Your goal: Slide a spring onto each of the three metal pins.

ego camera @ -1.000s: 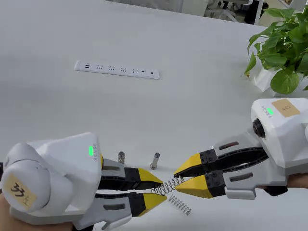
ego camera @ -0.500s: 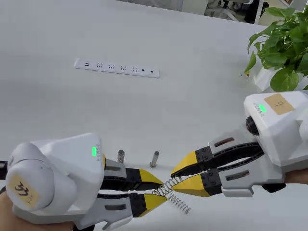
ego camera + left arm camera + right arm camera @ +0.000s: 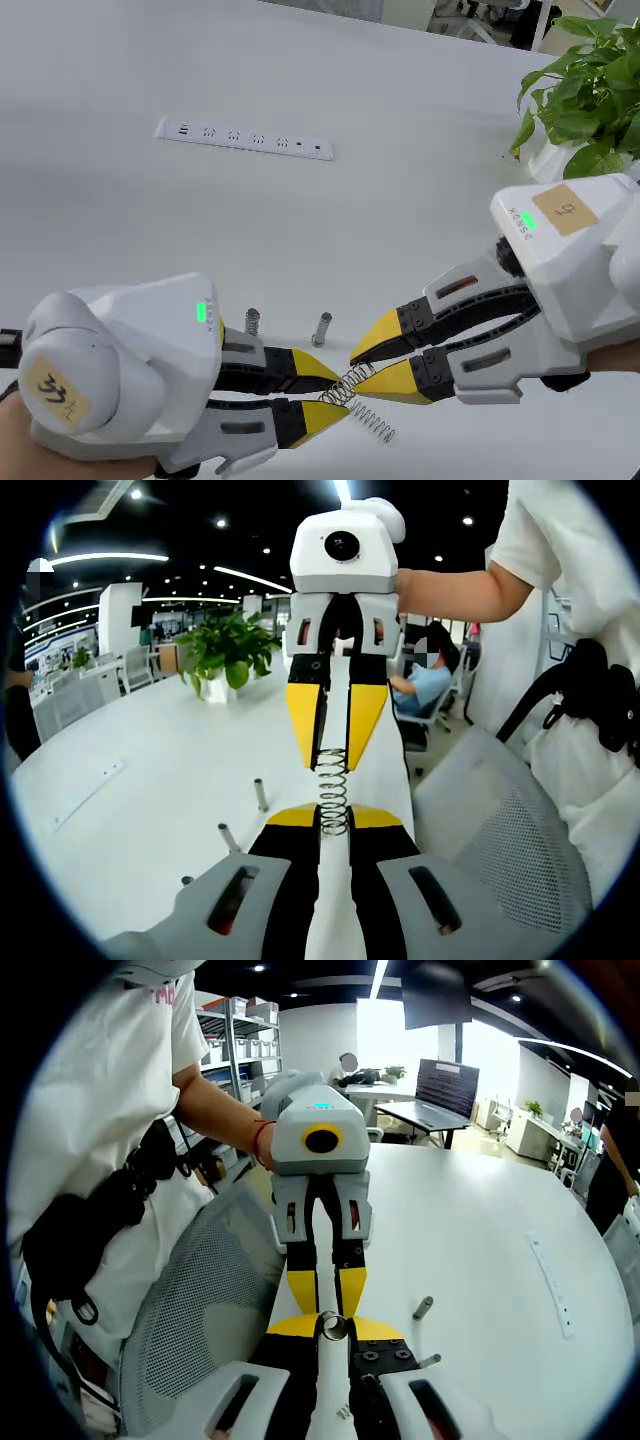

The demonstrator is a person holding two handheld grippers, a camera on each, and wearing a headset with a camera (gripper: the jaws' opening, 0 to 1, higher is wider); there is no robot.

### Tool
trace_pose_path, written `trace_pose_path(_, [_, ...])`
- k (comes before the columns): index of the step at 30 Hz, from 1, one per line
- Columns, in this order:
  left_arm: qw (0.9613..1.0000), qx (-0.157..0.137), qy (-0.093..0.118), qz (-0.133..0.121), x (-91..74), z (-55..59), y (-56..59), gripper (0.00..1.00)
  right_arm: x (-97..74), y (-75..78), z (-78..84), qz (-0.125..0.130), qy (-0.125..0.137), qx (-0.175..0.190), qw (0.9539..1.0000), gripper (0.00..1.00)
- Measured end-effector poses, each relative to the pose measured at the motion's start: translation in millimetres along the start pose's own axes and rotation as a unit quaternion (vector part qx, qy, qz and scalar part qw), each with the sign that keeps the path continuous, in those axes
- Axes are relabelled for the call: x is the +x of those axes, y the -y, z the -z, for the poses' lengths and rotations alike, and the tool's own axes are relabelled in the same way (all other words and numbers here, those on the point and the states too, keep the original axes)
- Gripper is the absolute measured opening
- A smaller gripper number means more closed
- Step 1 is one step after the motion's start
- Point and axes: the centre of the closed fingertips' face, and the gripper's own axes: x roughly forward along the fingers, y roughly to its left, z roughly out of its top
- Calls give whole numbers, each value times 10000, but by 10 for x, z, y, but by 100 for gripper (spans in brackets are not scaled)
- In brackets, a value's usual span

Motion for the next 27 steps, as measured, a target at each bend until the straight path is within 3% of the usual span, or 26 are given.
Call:
trace_pose_path(14, [10000, -6, 96, -7, -3, -16, 16, 6, 14, -18, 6, -236, -201, 65, 9995, 10])
trace_pose_path(17, [9999, -10, 120, -17, -3, -23, 8, 6, 44, -29, 37, -319, -360, 30, 9988, 12])
trace_pose_path(27, [9998, -7, 173, -25, -1, -48, -1, 6, 73, -8, 42, -382, -459, -53, 9982, 9])
